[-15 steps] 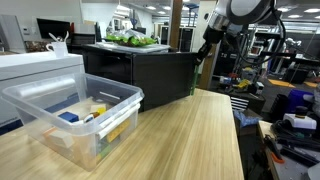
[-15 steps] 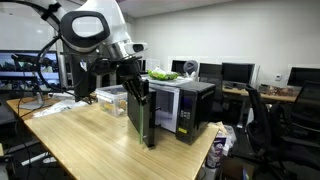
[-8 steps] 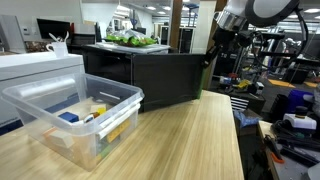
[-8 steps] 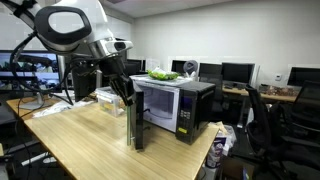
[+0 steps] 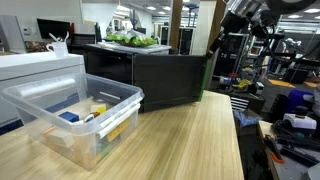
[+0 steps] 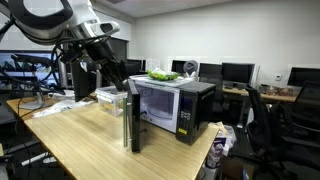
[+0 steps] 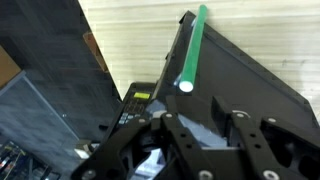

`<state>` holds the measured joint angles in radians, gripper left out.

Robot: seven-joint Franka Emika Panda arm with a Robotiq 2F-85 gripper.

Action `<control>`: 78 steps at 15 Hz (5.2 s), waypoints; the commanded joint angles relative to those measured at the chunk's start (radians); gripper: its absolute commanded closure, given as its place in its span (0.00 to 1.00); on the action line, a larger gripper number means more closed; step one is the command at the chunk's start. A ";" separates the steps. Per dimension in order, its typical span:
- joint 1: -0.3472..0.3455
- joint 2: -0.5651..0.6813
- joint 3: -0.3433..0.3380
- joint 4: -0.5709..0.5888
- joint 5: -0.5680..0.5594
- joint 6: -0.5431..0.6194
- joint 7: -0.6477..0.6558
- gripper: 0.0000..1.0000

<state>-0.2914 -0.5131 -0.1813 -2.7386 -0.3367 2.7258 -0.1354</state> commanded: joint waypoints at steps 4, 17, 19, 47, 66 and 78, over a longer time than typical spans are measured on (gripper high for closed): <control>0.071 -0.061 -0.102 0.124 0.157 -0.068 -0.079 0.05; 0.114 0.137 -0.166 0.281 0.281 -0.079 -0.089 0.00; 0.118 0.161 -0.167 0.300 0.298 -0.082 -0.094 0.00; 0.149 0.445 -0.100 0.492 0.470 -0.166 -0.198 0.00; 0.136 0.411 -0.018 0.398 0.105 -0.188 -0.055 0.00; 0.150 0.345 0.051 0.317 0.000 -0.208 -0.047 0.00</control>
<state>-0.1395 -0.1201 -0.1521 -2.3811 -0.2761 2.5352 -0.2175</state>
